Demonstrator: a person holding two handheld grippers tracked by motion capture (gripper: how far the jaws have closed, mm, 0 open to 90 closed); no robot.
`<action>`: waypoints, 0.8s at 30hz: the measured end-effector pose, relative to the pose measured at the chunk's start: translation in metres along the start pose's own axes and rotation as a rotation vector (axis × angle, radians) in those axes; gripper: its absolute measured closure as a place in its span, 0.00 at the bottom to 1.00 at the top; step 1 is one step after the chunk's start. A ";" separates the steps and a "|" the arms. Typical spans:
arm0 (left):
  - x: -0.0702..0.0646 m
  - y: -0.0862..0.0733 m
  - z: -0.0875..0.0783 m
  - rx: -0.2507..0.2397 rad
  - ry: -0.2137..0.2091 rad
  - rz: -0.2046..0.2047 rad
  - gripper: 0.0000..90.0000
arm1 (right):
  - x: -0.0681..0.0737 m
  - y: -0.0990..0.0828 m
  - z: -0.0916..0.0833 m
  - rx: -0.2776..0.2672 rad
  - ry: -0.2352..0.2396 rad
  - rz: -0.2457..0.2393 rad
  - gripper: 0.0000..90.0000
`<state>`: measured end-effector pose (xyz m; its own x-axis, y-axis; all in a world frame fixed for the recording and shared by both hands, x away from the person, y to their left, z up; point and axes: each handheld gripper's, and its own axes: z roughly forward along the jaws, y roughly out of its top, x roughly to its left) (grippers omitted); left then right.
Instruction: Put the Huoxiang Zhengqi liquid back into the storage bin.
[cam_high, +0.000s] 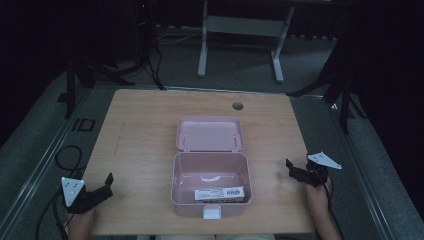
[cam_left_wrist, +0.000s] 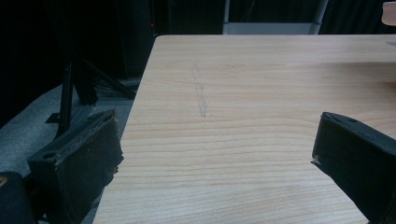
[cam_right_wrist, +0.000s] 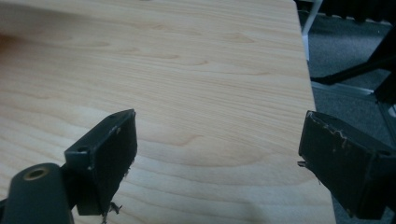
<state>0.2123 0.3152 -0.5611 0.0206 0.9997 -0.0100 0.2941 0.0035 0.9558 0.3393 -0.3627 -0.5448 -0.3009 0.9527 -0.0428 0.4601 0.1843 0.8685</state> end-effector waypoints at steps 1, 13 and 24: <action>0.000 0.000 0.000 0.000 0.000 0.000 0.02 | -0.001 -0.001 0.000 -0.001 -0.009 0.012 0.13; 0.000 0.000 0.000 -0.002 -0.003 -0.002 0.02 | -0.023 -0.006 -0.004 0.012 -0.085 0.141 0.14; 0.000 0.000 -0.001 -0.006 -0.003 -0.002 0.02 | -0.031 -0.008 -0.004 0.015 -0.077 0.194 0.14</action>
<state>0.2116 0.3157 -0.5612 0.0229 0.9997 -0.0127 0.2887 0.0055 0.9574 0.3417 -0.3951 -0.5482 -0.1409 0.9862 0.0869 0.5158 -0.0018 0.8567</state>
